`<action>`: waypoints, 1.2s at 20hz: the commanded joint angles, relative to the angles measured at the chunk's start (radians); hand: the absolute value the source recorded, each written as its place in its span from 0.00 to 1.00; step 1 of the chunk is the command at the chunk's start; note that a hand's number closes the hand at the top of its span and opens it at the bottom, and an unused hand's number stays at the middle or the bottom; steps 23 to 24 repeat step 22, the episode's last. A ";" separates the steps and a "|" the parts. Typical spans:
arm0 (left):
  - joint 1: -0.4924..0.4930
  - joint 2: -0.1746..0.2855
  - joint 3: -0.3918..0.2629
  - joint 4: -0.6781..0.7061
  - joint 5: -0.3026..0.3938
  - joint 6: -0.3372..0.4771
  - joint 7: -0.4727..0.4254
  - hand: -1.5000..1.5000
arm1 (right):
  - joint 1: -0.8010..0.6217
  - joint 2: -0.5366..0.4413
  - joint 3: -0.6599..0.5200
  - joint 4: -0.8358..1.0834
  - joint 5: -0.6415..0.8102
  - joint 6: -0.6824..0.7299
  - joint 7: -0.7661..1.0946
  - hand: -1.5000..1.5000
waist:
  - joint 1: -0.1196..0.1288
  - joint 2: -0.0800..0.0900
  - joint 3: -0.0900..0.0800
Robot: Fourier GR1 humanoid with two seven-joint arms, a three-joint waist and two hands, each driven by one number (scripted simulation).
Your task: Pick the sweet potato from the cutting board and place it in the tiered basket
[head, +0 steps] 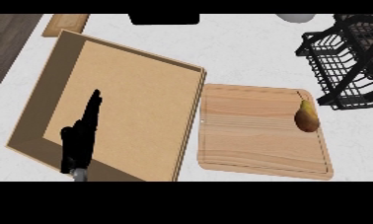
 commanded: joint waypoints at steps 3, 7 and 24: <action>0.023 0.003 0.023 0.054 0.009 0.003 0.028 0.50 | 0.069 -0.023 -0.055 -0.222 0.124 -0.090 0.150 0.00 | -0.032 -0.009 -0.024; 0.063 0.005 0.032 0.042 0.009 0.016 0.029 0.50 | 0.192 0.003 -0.132 -0.482 0.089 0.008 0.229 0.00 | -0.071 -0.022 -0.024; 0.136 0.024 0.063 -0.017 0.040 -0.004 0.023 0.50 | 0.736 0.270 -0.392 -1.348 -0.415 0.454 0.327 0.00 | -0.105 -0.031 -0.021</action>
